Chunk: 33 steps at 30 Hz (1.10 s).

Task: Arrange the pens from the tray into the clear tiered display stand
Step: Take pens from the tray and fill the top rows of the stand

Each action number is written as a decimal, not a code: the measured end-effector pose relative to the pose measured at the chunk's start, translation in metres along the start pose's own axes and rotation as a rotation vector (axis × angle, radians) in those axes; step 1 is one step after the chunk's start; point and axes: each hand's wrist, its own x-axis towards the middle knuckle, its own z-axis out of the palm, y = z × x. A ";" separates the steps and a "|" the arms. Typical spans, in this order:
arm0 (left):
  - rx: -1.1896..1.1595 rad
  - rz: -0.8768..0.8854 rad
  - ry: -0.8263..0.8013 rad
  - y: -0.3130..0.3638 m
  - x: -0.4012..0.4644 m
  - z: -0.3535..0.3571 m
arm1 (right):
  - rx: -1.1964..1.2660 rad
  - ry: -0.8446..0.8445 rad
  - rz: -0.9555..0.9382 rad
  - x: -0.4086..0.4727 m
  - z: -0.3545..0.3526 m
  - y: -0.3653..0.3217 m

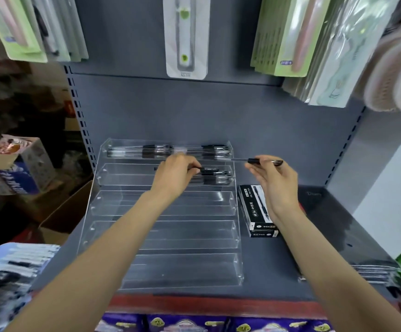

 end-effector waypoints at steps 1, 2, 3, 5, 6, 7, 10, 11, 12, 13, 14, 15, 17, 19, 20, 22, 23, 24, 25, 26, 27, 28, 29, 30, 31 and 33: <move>0.002 -0.006 -0.029 0.001 0.004 0.003 | 0.001 -0.001 0.002 0.002 0.000 0.001; 0.006 -0.012 -0.060 0.002 0.008 0.005 | 0.001 -0.003 0.004 0.003 -0.001 0.002; 0.007 -0.017 -0.090 0.003 0.011 0.007 | -0.001 -0.006 0.006 0.005 -0.001 0.002; -0.012 -0.014 -0.134 0.003 0.016 0.012 | -0.002 -0.011 0.007 0.008 -0.003 0.003; -0.014 -0.001 -0.147 0.002 0.018 0.014 | -0.002 -0.013 0.008 0.009 -0.003 0.004; -0.006 0.023 -0.150 0.000 0.017 0.014 | -0.002 -0.016 0.008 0.010 -0.003 0.005; 0.004 0.099 -0.113 -0.010 0.011 0.013 | -0.003 -0.026 0.010 0.012 -0.001 0.007; 0.003 0.121 -0.105 -0.014 0.009 0.012 | -0.007 -0.029 0.011 0.012 0.001 0.008; 0.007 0.141 -0.109 -0.018 0.007 0.011 | -0.009 -0.031 0.013 0.011 0.002 0.009; 0.015 0.156 -0.126 -0.021 0.005 0.011 | -0.010 -0.033 0.014 0.011 0.004 0.011; 0.021 0.166 -0.149 -0.023 0.004 0.012 | -0.011 -0.035 0.016 0.010 0.006 0.012; 0.023 0.172 -0.172 -0.023 0.003 0.013 | -0.015 -0.037 0.016 0.010 0.007 0.013; 0.016 0.174 -0.206 -0.021 0.002 0.016 | -0.024 -0.036 0.014 0.008 0.010 0.014; 0.021 0.168 -0.216 -0.017 0.002 0.017 | -0.024 -0.033 0.010 0.007 0.012 0.015; 0.029 0.164 -0.212 -0.015 0.001 0.017 | -0.022 -0.032 0.007 0.006 0.012 0.014; 0.068 0.163 -0.171 -0.013 0.000 0.016 | -0.017 -0.027 0.005 0.004 0.012 0.013; 0.102 0.165 -0.139 -0.011 0.000 0.014 | -0.014 -0.022 0.007 0.004 0.011 0.013; 0.138 0.164 -0.116 -0.010 0.000 0.014 | -0.012 -0.018 0.010 0.003 0.011 0.012; 0.172 0.158 -0.110 -0.010 0.000 0.013 | -0.013 -0.015 0.012 0.002 0.010 0.013; 0.202 0.148 -0.124 -0.009 0.000 0.013 | -0.015 -0.015 0.013 0.001 0.010 0.013; 0.227 0.139 -0.146 -0.009 0.001 0.013 | -0.018 -0.014 0.012 0.001 0.010 0.013; 0.242 0.133 -0.163 -0.009 0.001 0.013 | -0.018 -0.014 0.011 0.000 0.010 0.013; 0.243 0.130 -0.173 -0.009 0.001 0.013 | -0.015 -0.013 0.011 0.000 0.010 0.013; 0.229 0.131 -0.183 -0.008 0.001 0.013 | -0.012 -0.011 0.012 -0.001 0.010 0.013; 0.203 0.134 -0.199 -0.007 0.001 0.014 | -0.011 -0.009 0.011 -0.001 0.010 0.013; 0.164 0.155 -0.250 -0.003 0.001 0.015 | -0.015 -0.010 0.008 -0.001 0.011 0.012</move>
